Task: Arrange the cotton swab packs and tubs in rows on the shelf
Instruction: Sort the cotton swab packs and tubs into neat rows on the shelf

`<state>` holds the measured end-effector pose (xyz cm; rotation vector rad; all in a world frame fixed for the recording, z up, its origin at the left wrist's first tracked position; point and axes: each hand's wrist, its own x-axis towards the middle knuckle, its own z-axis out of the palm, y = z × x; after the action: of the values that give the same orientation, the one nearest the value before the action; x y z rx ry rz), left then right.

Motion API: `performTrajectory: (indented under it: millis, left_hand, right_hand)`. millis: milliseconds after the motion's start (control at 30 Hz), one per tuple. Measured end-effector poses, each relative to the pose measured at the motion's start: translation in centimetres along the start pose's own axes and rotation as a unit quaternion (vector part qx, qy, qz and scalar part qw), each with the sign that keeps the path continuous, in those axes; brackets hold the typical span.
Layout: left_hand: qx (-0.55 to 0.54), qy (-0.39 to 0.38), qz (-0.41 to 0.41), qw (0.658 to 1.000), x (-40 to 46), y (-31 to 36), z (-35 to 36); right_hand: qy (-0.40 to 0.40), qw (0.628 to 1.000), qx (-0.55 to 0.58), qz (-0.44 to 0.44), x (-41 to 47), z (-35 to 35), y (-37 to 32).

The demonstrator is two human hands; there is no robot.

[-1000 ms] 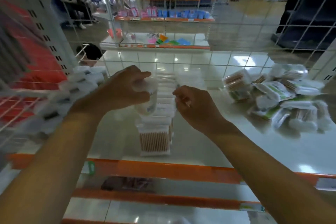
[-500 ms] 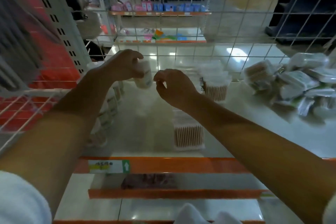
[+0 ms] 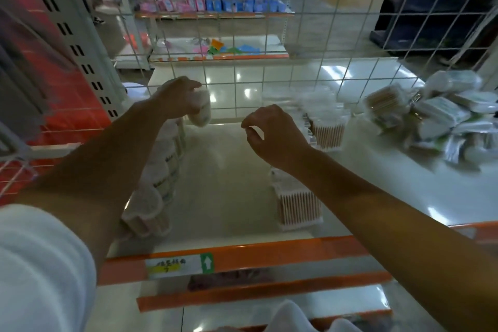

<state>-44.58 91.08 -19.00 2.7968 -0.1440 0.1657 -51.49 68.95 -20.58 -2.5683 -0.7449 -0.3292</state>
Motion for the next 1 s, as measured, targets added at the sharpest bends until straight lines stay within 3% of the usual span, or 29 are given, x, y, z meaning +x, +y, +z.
performTrajectory:
  millis: [400,667,1000]
  left_hand:
    - [0.064,-0.045,0.017,0.997,0.1,-1.5,0.7]
    - [0.069,-0.065,-0.04,0.995,0.1,-0.9,1.1]
    - [0.07,-0.038,-0.002,0.997,-0.4,-0.8,1.3]
  right_hand:
    - [-0.012,1.0,0.019,0.004,0.0,0.8,-0.7]
    - [-0.011,0.999,0.032,0.004,-0.2,0.8,-1.0]
    - [-0.034,0.999,0.03,0.003,-0.4,0.5,-1.4]
